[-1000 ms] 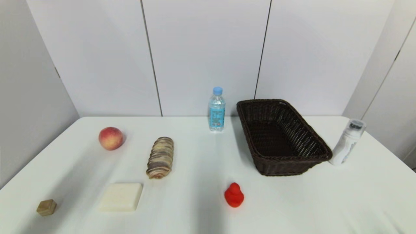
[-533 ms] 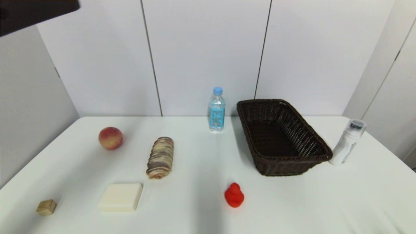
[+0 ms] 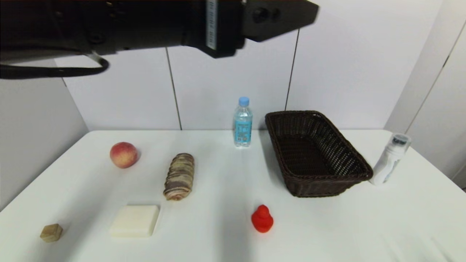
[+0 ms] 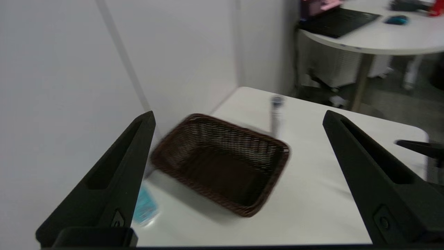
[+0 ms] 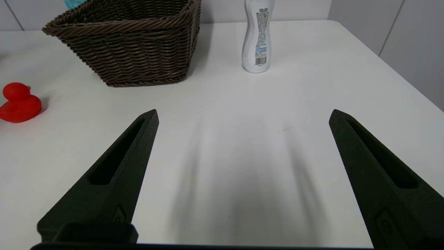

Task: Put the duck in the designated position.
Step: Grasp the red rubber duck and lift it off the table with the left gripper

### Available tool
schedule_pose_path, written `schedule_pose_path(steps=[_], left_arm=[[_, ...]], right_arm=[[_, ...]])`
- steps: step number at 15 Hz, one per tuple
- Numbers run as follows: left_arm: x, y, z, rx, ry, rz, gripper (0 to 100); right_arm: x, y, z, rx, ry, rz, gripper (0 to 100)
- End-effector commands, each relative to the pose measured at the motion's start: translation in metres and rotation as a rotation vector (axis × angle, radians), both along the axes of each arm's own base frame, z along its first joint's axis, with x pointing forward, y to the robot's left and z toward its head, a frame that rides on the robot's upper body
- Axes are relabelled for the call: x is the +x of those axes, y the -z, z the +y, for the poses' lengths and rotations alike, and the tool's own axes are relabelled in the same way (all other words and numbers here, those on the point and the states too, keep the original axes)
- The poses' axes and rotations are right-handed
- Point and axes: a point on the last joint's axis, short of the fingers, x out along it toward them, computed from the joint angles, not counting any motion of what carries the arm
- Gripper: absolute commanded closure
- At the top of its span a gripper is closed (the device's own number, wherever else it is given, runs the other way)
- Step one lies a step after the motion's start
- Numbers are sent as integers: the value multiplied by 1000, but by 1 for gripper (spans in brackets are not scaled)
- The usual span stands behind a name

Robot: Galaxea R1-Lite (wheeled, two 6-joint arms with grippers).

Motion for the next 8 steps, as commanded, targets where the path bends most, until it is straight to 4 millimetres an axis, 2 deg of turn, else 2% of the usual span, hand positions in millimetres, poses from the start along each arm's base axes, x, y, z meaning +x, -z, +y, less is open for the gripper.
schedule_pose_path(steps=[1, 3, 5, 8], left_arm=[[14, 42, -79, 104, 120, 69, 0], [19, 59, -97, 139, 122, 96, 0], [25, 69, -104, 163, 65, 114, 0], [34, 80, -109, 162, -209, 160, 0]], right_arm=[[0, 0, 0, 1, 0, -2, 0], [0, 0, 0, 0, 0, 1, 0], [0, 0, 0, 0, 0, 0, 0], [0, 0, 0, 1, 0, 0, 0]])
